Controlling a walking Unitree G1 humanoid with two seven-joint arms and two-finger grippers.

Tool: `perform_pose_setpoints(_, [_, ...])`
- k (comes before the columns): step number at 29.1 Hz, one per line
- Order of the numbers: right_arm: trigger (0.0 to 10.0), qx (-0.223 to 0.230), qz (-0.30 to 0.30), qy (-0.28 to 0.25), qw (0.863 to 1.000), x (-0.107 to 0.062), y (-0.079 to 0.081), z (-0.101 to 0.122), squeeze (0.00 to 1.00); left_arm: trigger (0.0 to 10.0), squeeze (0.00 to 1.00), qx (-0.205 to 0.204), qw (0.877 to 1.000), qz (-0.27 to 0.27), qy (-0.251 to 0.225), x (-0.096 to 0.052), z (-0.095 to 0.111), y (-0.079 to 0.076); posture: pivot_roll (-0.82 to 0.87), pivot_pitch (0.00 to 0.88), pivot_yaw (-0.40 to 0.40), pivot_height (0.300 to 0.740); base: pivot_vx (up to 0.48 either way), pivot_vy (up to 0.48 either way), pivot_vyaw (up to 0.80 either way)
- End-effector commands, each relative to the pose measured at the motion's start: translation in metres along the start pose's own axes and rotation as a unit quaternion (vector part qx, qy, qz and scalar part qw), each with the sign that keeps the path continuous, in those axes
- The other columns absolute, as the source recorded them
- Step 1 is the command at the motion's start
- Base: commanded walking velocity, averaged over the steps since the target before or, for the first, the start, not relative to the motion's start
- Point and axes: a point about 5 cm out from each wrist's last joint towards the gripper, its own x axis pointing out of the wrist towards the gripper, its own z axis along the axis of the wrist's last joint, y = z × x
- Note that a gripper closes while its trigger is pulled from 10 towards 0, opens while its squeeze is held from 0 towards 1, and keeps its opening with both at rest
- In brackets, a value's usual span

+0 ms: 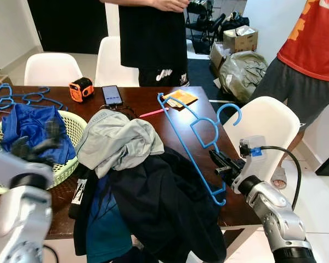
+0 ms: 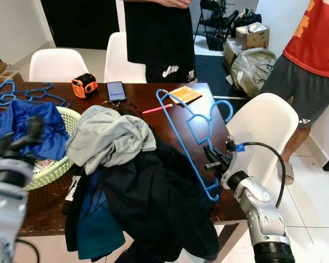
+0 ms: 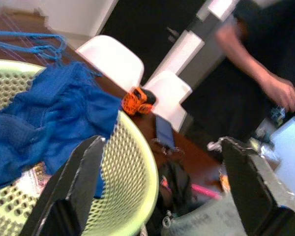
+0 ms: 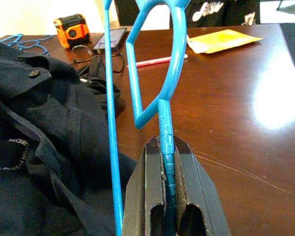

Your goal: Hang hanger

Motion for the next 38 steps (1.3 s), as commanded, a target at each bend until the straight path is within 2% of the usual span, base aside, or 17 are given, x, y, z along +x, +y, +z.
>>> perform_pose_setpoints(1, [10.0, 0.013, 0.007, 0.001, 1.0, 0.002, 0.001, 0.0, 0.0, 10.0, 0.93, -0.099, 0.993, 0.047, 0.034, -0.004, -0.022, 0.018, 0.03, 0.038, -0.066, 0.74, 0.0, 0.0, 0.0])
perform_pose_setpoints(2, [10.0, 0.013, 0.007, 0.001, 1.0, 0.002, 0.001, 0.0, 0.0, 10.0, 0.93, -0.099, 0.993, 0.047, 0.034, -0.004, -0.022, 0.018, 0.03, 0.038, -0.066, 0.74, 0.0, 0.0, 0.0])
perform_pose_setpoints(3, [10.0, 0.013, 0.007, 0.0, 1.0, 0.003, 0.001, 0.001, 0.0, 10.0, 0.3, -0.114, 0.991, 0.046, 0.043, -0.001, -0.027, 0.023, 0.03, 0.035, -0.065, 0.74, 0.0, 0.0, 0.0])
perform_pose_setpoints(4, [10.0, 0.013, 0.007, 0.0, 1.0, 0.003, 0.001, 0.001, 0.0, 10.0, 0.3, -0.121, 0.99, 0.045, 0.048, 0.0, -0.029, 0.025, 0.03, 0.035, -0.065, 0.74, 0.0, 0.0, 0.0])
perform_pose_setpoints(5, [10.0, 0.012, 0.006, -0.001, 1.0, 0.003, 0.001, 0.001, 0.0, 10.0, 0.0, -0.149, 0.985, 0.041, 0.074, 0.002, -0.039, 0.025, 0.02, 0.033, -0.063, 0.74, 0.0, 0.0, 0.0])
perform_pose_setpoints(6, [10.0, 0.012, 0.006, -0.001, 1.0, 0.003, 0.001, 0.001, 0.0, 10.0, 0.0, -0.149, 0.985, 0.041, 0.074, 0.002, -0.039, 0.025, 0.02, 0.033, -0.063, 0.74, 0.0, 0.0, 0.0])
perform_pose_setpoints(10, [10.0, 0.011, 0.003, -0.004, 1.0, 0.003, 0.001, 0.001, 0.0, 10.0, 0.0, -0.24, 0.962, 0.016, 0.128, 0.005, -0.062, 0.017, 0.01, 0.03, -0.058, 0.74, 0.0, 0.0, 0.0])
perform_pose_setpoints(13, [10.0, 0.01, 0.002, -0.005, 1.0, 0.003, 0.0, 0.001, 0.0, 10.0, 0.0, -0.258, 0.956, 0.009, 0.138, 0.006, -0.066, 0.014, 0.01, 0.028, -0.058, 0.74, 0.0, 0.0, 0.0])
perform_pose_setpoints(15, [10.0, 0.009, 0.001, -0.005, 1.0, 0.003, 0.0, 0.002, 0.0, 10.0, 0.0, -0.284, 0.946, -0.005, 0.155, 0.005, -0.072, 0.006, 0.0, 0.027, -0.057, 0.74, 0.0, 0.0, 0.0])
perform_pose_setpoints(22, [10.0, 0.007, 0.0, -0.005, 1.0, 0.003, -0.001, 0.002, 0.0, 10.0, 0.0, -0.314, 0.932, -0.023, 0.179, 0.002, -0.08, -0.005, 0.0, 0.028, -0.061, 0.74, 0.0, 0.0, 0.0])
perform_pose_setpoints(29, [10.0, 0.006, 0.0, -0.004, 1.0, 0.003, -0.001, 0.002, 0.0, 10.0, 0.0, -0.333, 0.922, -0.017, 0.197, -0.003, -0.089, -0.004, 0.0, 0.028, -0.061, 0.74, 0.0, 0.0, 0.0])
perform_pose_setpoints(30, [10.0, 0.006, 0.0, -0.004, 1.0, 0.003, -0.001, 0.002, 0.0, 10.0, 0.0, -0.346, 0.915, -0.014, 0.207, -0.007, -0.093, -0.005, 0.0, 0.028, -0.061, 0.74, 0.0, 0.0, 0.0])
perform_pose_setpoints(32, [10.0, 0.006, 0.0, -0.004, 1.0, 0.003, -0.001, 0.002, 0.0, 10.0, 0.0, -0.346, 0.915, -0.014, 0.207, -0.007, -0.093, -0.005, 0.0, 0.028, -0.061, 0.74, 0.0, 0.0, 0.0])
perform_pose_setpoints(33, [10.0, 0.005, 0.0, -0.003, 1.0, 0.004, -0.001, 0.002, 0.0, 10.0, 0.0, -0.359, 0.908, -0.011, 0.215, -0.011, -0.096, -0.006, 0.0, 0.028, -0.061, 0.74, 0.0, 0.0, 0.0])
perform_pose_setpoints(36, [10.0, 0.005, 0.0, -0.003, 1.0, 0.004, -0.001, 0.002, 0.0, 10.0, 0.0, -0.359, 0.908, -0.011, 0.215, -0.011, -0.096, -0.006, 0.0, 0.028, -0.061, 0.74, 0.0, 0.0, 0.0])
perform_pose_setpoints(37, [10.0, 0.005, 0.0, -0.003, 1.0, 0.003, -0.001, 0.002, 0.0, 10.0, 0.0, -0.376, 0.898, -0.007, 0.229, -0.018, -0.101, -0.009, 0.0, 0.027, -0.057, 0.74, 0.0, 0.0, 0.0])
perform_pose_setpoints(38, [10.0, 0.005, 0.0, -0.003, 1.0, 0.003, -0.001, 0.002, 0.0, 10.0, 0.0, -0.376, 0.898, -0.007, 0.229, -0.018, -0.101, -0.009, 0.0, 0.027, -0.057, 0.74, 0.0, 0.0, 0.0])
